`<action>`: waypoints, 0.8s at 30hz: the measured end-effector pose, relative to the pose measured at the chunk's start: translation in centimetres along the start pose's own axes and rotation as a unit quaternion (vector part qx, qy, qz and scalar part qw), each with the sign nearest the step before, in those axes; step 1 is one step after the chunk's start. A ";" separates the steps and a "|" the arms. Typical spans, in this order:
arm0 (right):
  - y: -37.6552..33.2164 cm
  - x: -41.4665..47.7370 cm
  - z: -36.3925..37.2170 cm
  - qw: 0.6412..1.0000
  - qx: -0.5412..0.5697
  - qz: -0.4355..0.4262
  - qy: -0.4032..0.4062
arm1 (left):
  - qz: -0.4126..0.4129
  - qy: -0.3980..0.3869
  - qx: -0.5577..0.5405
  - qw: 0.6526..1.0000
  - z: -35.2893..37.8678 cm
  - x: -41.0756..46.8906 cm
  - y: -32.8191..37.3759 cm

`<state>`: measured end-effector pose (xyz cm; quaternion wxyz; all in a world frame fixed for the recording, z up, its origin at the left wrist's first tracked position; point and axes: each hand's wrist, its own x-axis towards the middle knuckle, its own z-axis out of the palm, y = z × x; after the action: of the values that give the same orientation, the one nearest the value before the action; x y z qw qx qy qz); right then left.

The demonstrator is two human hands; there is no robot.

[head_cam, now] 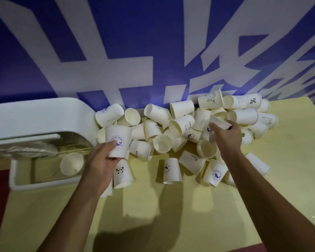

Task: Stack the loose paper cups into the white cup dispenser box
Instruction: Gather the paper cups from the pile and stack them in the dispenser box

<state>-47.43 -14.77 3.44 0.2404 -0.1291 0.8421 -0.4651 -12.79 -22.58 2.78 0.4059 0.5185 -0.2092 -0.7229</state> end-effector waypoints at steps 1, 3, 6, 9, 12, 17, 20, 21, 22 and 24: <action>-0.5 -1.8 0.1 1.000 -0.009 -0.030 -0.004 | 0.009 -0.001 0.006 1.000 -1.0 -0.4 0.4; -1.5 -5.5 0.5 0.996 -0.023 -0.085 -0.031 | 0.022 -0.023 0.036 0.999 -2.6 -1.5 1.1; -2.9 -12.0 2.8 0.981 -0.040 -0.164 -0.097 | 0.046 -0.098 0.078 0.991 -6.5 -3.1 2.8; -4.0 -17.9 6.3 0.960 -0.044 -0.221 -0.165 | 0.084 -0.138 0.125 0.979 -11.5 -4.1 5.0; -3.7 -22.4 9.6 0.950 -0.015 -0.217 -0.223 | 0.117 -0.120 0.159 0.973 -16.3 -4.6 7.0; -2.4 -27.1 13.4 0.938 -0.049 -0.228 -0.256 | 0.195 -0.064 0.189 0.960 -21.0 -4.7 8.8; -2.2 -28.8 15.2 0.930 -0.047 -0.249 -0.266 | 0.238 -0.047 0.208 0.948 -22.5 -4.3 9.1; -2.2 -29.3 15.8 0.927 -0.043 -0.258 -0.268 | 0.247 -0.043 0.212 0.944 -22.8 -4.2 9.1; -2.3 -29.7 16.6 0.924 -0.041 -0.269 -0.268 | 0.256 -0.038 0.219 0.941 -23.0 -4.1 9.1; -2.3 -30.2 18.2 0.916 -0.051 -0.297 -0.265 | 0.270 -0.026 0.237 0.933 -23.4 -4.0 9.0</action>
<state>-12.14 -15.83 5.80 0.2982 -0.5039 0.6931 -0.4203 12.61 -21.83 2.86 0.4453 0.5046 -0.5175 -0.5284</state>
